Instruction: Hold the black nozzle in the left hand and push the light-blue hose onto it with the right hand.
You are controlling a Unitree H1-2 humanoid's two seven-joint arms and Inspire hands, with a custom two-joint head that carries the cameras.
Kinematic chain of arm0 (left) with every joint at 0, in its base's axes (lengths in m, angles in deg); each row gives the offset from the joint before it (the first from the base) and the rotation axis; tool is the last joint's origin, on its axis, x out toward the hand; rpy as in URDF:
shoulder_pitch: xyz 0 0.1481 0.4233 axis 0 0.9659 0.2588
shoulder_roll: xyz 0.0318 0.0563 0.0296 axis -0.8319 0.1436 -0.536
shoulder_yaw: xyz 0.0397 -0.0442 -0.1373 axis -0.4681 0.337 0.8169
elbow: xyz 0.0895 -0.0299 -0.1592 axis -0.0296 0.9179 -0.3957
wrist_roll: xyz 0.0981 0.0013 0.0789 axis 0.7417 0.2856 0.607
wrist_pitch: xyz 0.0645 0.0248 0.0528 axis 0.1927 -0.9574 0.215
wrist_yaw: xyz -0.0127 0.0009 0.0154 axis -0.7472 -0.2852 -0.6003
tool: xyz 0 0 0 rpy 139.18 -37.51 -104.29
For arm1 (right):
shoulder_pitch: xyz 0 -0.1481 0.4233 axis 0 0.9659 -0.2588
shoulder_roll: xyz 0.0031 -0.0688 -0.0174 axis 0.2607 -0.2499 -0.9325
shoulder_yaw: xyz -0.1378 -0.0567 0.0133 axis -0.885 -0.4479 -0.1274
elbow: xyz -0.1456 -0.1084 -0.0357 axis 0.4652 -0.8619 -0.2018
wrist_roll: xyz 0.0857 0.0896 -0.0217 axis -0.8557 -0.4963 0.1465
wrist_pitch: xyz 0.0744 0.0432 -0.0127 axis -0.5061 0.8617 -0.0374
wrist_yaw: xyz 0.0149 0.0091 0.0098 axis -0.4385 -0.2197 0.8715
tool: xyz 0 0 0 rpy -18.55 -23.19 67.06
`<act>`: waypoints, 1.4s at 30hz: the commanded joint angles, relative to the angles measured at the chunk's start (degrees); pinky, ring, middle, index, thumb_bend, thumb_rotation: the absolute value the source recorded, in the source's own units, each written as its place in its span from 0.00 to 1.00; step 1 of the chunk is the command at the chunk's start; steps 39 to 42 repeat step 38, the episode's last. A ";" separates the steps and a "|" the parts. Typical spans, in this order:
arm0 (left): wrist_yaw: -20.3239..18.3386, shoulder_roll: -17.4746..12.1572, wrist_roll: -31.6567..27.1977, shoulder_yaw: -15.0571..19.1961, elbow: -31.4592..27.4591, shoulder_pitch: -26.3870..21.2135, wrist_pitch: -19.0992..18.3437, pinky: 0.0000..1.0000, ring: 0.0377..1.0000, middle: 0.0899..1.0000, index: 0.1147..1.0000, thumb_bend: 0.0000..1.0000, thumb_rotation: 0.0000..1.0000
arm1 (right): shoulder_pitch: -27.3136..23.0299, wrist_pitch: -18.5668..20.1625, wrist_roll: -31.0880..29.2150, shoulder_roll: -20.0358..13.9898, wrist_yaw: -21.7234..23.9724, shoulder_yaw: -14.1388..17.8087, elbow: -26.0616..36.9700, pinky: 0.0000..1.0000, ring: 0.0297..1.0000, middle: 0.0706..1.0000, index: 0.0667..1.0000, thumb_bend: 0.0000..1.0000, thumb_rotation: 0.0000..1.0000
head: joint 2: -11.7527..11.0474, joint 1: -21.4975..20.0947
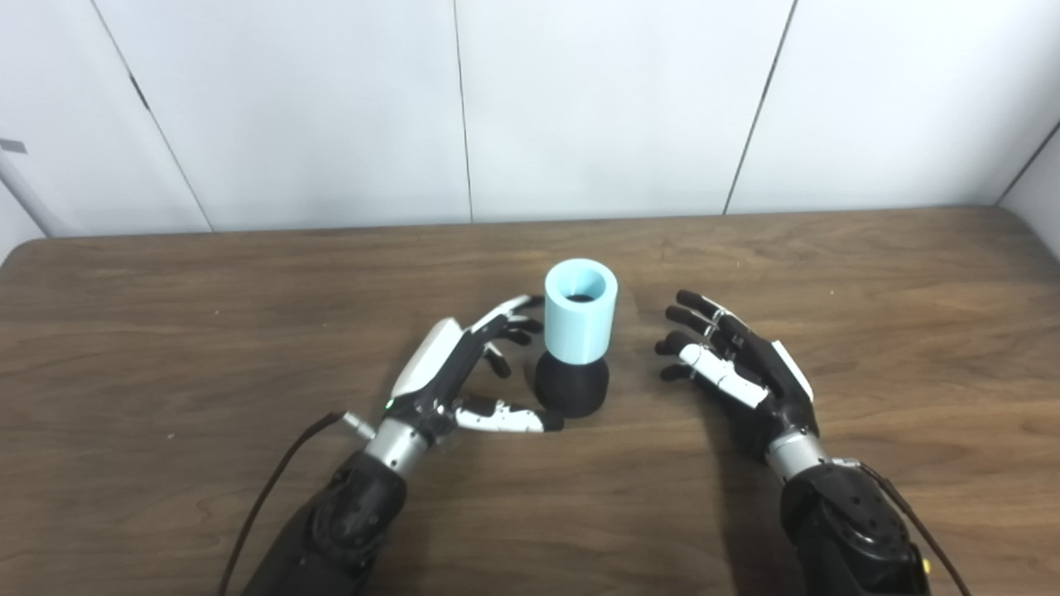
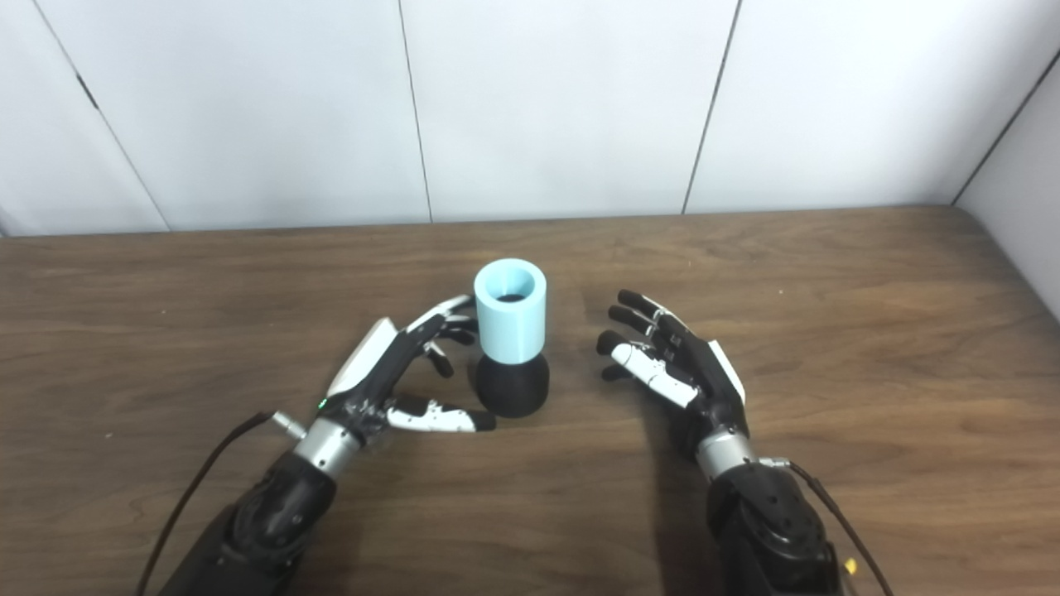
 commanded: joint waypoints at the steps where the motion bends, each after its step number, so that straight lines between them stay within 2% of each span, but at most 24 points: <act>1: -0.61 -1.59 -0.94 2.71 1.38 2.06 -5.07 0.77 0.89 0.93 1.00 0.96 0.35 | -0.96 -2.74 0.06 0.09 -0.25 -0.20 0.47 0.46 0.61 0.78 0.79 0.48 0.23 | 0.05 0.01; 5: -0.81 -0.89 -2.13 5.27 0.07 2.82 -5.04 0.84 0.93 0.97 1.00 0.93 0.33 | -0.66 -3.38 -1.09 0.50 0.17 -0.07 -0.15 0.45 0.59 0.77 0.78 0.46 0.16 | 0.31 0.05; 8: -1.50 -0.70 -3.32 6.48 -0.57 3.23 -4.66 0.86 0.94 0.98 1.00 0.90 0.31 | -0.53 -3.42 -1.40 0.71 0.00 0.05 -0.10 0.45 0.58 0.76 0.78 0.52 0.18 | 0.33 -0.02; 10: -1.62 0.60 -6.55 8.42 -1.16 3.81 -5.03 0.86 0.94 0.97 1.00 0.90 0.28 | -0.54 -3.44 -1.36 0.77 -0.34 0.23 0.13 0.45 0.57 0.77 0.77 0.53 0.20 | 0.33 -0.02; 13: -1.97 3.29 -13.09 11.90 -2.39 4.76 -7.02 0.75 0.84 0.90 0.92 0.83 0.28 | -0.67 -3.61 -1.62 0.99 -0.81 0.77 0.04 0.45 0.57 0.77 0.77 0.50 0.21 | 0.31 0.12; 14: -3.05 5.05 -18.85 14.24 -3.13 4.96 -8.89 0.73 0.83 0.89 0.90 0.82 0.28 | -0.80 -3.91 -2.13 1.21 -0.90 1.19 -0.21 0.45 0.57 0.76 0.77 0.49 0.21 | 0.26 0.27; 15: -3.84 6.61 -23.86 16.32 -3.90 5.05 -10.92 0.66 0.76 0.81 0.83 0.78 0.29 | -0.90 -4.22 -2.49 1.39 -0.97 1.50 -0.43 0.44 0.56 0.75 0.76 0.49 0.20 | 0.26 0.27; 17: -4.98 8.86 -31.15 19.47 -5.60 5.16 -14.54 0.60 0.70 0.74 0.77 0.76 0.27 | -0.90 -5.58 -2.67 1.55 -0.97 1.65 -0.93 0.44 0.56 0.75 0.75 0.49 0.20 | 0.10 0.57; 20: -5.40 10.33 -36.17 21.80 -8.09 5.41 -18.10 0.49 0.61 0.65 0.68 0.72 0.22 | -0.63 -8.62 -2.00 1.31 -0.59 1.08 -1.82 0.43 0.57 0.73 0.73 0.48 0.22 | 0.06 0.81; 22: -5.37 10.41 -37.26 22.29 -9.47 5.90 -19.11 0.48 0.61 0.65 0.65 0.68 0.17 | -0.33 -10.77 -1.56 0.96 -0.14 0.50 -2.32 0.43 0.57 0.72 0.73 0.50 0.26 | -0.03 1.02; 24: -5.87 10.25 -38.18 22.71 -10.32 6.43 -19.41 0.51 0.63 0.67 0.65 0.65 0.16 | -0.05 -13.18 -1.58 0.82 0.17 0.21 -2.83 0.43 0.56 0.71 0.71 0.52 0.29 | -0.08 1.19; 27: -6.65 9.43 -38.12 22.71 -10.47 6.98 -19.35 0.58 0.68 0.69 0.65 0.66 0.17 | 0.01 -16.55 -1.61 0.61 0.21 0.19 -3.81 0.42 0.55 0.69 0.70 0.60 0.35 | -0.05 1.51; 29: -7.20 8.71 -37.67 22.43 -10.27 7.46 -19.37 0.62 0.71 0.69 0.64 0.66 0.20 | 0.10 -17.62 -2.39 0.54 0.44 0.39 -3.99 0.42 0.55 0.68 0.69 0.61 0.37 | -0.23 1.32; 33: -8.41 7.58 -37.79 22.02 -9.29 8.30 -19.59 0.60 0.69 0.67 0.63 0.69 0.19 | 0.48 -17.53 -4.26 0.64 0.91 0.79 -3.22 0.41 0.56 0.68 0.69 0.65 0.40 | -0.43 1.14; 36: -9.27 7.17 -38.04 21.99 -9.15 8.63 -19.18 0.58 0.66 0.66 0.63 0.73 0.20 | 0.92 -17.26 -4.18 0.65 1.06 0.41 -2.44 0.42 0.57 0.69 0.70 0.63 0.41 | -0.52 0.72; 42: -10.00 6.93 -38.51 22.06 -8.79 8.74 -18.76 0.57 0.65 0.66 0.63 0.73 0.19 | 1.20 -17.02 -4.36 0.80 1.17 0.17 -1.87 0.43 0.57 0.70 0.71 0.61 0.40 | -0.58 0.44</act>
